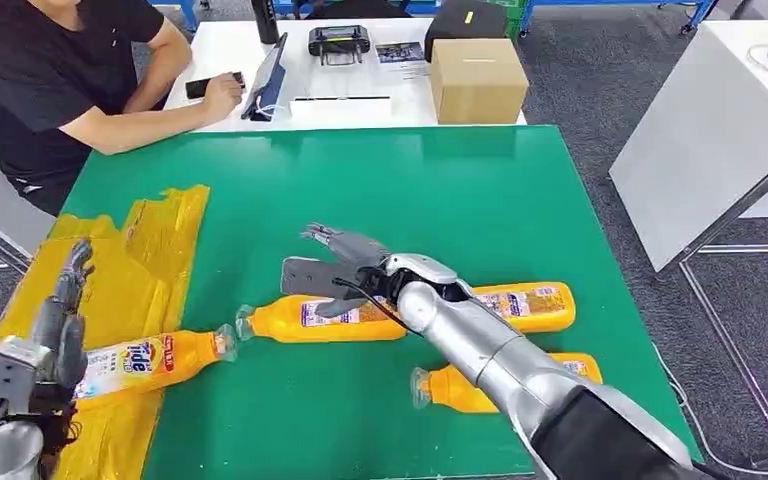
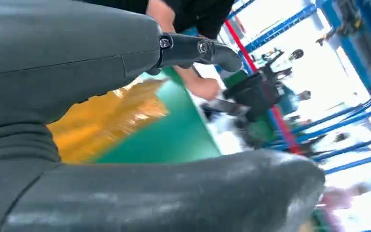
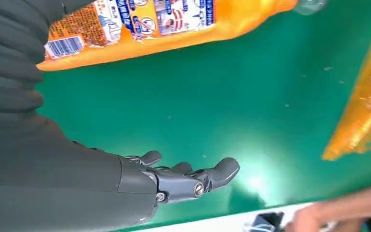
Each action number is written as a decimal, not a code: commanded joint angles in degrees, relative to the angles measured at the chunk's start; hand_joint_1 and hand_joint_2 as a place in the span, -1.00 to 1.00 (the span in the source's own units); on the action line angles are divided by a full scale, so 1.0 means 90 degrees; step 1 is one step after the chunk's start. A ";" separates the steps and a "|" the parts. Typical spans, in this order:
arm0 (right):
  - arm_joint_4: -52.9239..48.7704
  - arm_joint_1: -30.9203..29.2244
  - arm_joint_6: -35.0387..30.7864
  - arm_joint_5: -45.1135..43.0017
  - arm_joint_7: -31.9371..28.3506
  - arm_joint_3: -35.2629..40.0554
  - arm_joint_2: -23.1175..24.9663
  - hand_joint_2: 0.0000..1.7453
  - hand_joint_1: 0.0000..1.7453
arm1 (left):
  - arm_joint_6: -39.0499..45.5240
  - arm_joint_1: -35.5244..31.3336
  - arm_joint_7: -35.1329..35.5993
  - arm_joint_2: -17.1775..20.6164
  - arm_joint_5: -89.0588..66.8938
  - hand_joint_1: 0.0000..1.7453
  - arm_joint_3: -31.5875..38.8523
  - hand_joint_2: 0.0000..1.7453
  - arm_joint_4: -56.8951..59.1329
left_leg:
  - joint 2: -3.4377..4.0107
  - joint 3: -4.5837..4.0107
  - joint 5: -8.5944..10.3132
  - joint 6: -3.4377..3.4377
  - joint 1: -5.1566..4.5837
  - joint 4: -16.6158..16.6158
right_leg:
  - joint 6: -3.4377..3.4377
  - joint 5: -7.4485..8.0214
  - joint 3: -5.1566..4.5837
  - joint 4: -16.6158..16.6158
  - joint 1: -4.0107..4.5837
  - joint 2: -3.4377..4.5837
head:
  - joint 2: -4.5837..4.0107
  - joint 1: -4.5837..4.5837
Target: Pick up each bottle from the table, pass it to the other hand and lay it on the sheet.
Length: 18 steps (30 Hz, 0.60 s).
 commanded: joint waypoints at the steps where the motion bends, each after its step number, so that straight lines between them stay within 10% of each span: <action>1: 0.1218 -0.0508 -0.0005 0.0116 0.0093 0.0517 0.0308 1.00 -1.00 | -0.0532 -0.0238 0.0243 -0.0707 0.0995 -1.00 0.0410 -1.00 -0.0285 | 0.0004 0.0010 -0.0006 -0.0002 0.0006 0.0001 | -0.0005 -0.0002 0.0011 -0.0002 0.0007 0.0006 | 0.0000 -0.0002; 18: 0.1638 -0.0330 0.0344 0.0393 0.0003 0.1019 0.0297 1.00 -1.00 | -0.0581 -0.0389 0.0311 -0.0764 0.1215 -1.00 0.0114 -1.00 -0.0252 | -0.0010 0.0001 0.0000 -0.0001 0.0004 -0.0002 | -0.0003 -0.0003 0.0004 -0.0005 0.0004 -0.0010 | 0.0000 -0.0002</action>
